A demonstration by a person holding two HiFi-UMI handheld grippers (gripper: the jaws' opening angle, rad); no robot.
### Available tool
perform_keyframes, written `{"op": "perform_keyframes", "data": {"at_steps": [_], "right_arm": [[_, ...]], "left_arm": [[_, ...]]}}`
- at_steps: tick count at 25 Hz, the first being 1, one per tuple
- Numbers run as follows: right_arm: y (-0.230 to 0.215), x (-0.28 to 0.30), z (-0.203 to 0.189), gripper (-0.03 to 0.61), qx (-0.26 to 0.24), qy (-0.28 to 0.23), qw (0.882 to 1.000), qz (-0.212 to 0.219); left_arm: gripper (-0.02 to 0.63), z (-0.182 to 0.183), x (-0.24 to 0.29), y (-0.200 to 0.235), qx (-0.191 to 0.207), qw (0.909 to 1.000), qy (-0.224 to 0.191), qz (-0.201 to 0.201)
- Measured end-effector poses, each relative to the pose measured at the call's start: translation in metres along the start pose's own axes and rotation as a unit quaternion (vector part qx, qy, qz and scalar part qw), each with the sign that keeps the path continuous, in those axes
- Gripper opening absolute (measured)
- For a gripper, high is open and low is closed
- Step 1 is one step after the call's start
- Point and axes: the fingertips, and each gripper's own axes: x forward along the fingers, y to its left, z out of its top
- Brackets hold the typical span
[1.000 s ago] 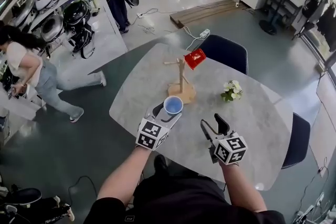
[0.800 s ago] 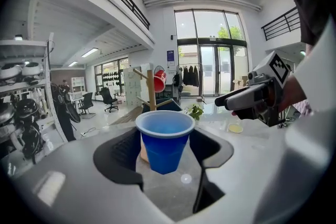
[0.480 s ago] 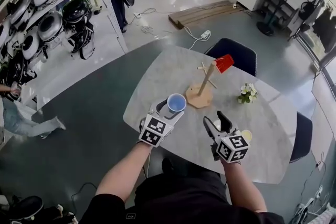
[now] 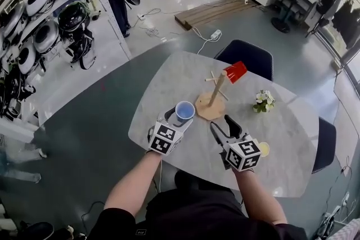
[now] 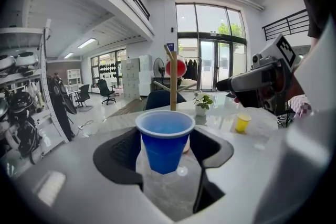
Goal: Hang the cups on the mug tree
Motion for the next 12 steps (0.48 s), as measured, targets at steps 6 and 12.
{"op": "perform_keyframes", "data": {"at_steps": [6,12], "right_arm": [[-0.022,0.005,-0.003,0.261,0.014,0.006,1.000,0.006],[-0.037,0.009,-0.007,0.261,0.025,0.011,1.000,0.011]], "left_arm": [[0.299,-0.013,0.035,0.006,-0.001,0.9995,0.032,0.008],[0.299,-0.033,0.056,0.008,0.020,0.9966,0.079,0.011]]}}
